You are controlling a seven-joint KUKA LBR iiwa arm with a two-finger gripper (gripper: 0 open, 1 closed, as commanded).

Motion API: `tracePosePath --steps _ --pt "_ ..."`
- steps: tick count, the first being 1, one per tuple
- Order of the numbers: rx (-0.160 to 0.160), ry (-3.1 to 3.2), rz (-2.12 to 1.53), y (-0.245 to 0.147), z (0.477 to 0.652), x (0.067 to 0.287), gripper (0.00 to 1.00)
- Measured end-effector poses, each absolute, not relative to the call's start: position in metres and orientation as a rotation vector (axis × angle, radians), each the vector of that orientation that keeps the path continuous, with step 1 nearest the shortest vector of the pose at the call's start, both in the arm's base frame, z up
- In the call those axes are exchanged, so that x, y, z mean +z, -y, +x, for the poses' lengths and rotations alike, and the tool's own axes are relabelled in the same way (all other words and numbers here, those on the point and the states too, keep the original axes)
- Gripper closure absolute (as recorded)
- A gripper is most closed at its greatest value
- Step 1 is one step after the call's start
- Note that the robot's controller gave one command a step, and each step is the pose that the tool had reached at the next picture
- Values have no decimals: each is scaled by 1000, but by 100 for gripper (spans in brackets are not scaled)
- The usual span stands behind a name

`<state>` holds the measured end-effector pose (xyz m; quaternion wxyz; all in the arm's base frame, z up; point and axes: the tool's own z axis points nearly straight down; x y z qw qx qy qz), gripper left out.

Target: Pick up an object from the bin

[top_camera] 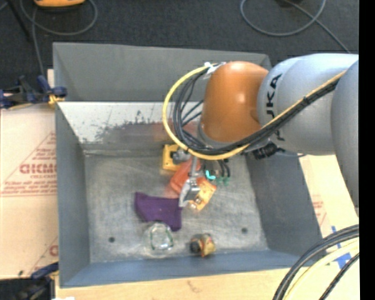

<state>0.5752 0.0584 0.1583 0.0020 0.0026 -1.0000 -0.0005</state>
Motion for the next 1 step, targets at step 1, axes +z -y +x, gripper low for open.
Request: tracePosePath --steps 1 --pt "-2 3145 7 -58 577 162 0"
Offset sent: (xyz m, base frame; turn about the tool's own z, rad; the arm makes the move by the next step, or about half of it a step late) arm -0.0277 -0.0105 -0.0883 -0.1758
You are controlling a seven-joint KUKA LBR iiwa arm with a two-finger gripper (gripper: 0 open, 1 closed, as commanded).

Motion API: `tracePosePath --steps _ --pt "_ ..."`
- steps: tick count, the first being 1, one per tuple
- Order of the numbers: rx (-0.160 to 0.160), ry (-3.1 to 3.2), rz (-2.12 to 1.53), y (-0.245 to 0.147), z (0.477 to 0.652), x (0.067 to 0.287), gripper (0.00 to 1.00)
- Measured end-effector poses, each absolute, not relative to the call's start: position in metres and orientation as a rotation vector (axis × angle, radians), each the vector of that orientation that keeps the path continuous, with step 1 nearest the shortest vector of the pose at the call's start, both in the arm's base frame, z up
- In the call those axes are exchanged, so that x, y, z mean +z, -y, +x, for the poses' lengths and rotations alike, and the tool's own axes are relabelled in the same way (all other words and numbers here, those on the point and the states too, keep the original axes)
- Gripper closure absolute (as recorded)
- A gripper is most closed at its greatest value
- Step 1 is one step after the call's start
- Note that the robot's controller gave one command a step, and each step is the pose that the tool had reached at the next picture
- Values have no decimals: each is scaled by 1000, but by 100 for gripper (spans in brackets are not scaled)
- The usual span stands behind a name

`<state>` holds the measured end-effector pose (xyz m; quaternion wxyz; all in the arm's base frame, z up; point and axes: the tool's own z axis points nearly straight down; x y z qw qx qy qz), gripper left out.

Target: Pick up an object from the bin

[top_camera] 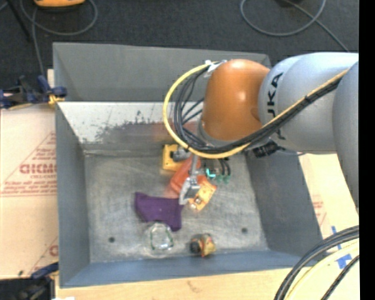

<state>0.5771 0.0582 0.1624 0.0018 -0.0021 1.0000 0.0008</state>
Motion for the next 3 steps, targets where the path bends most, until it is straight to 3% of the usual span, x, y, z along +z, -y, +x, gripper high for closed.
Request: tracePosePath --steps 1,2,3 --pt "1 -3125 -281 -48 552 79 100" --pt "1 -3125 -280 -48 552 79 100" --pt "0 -3128 -210 -44 530 230 100"
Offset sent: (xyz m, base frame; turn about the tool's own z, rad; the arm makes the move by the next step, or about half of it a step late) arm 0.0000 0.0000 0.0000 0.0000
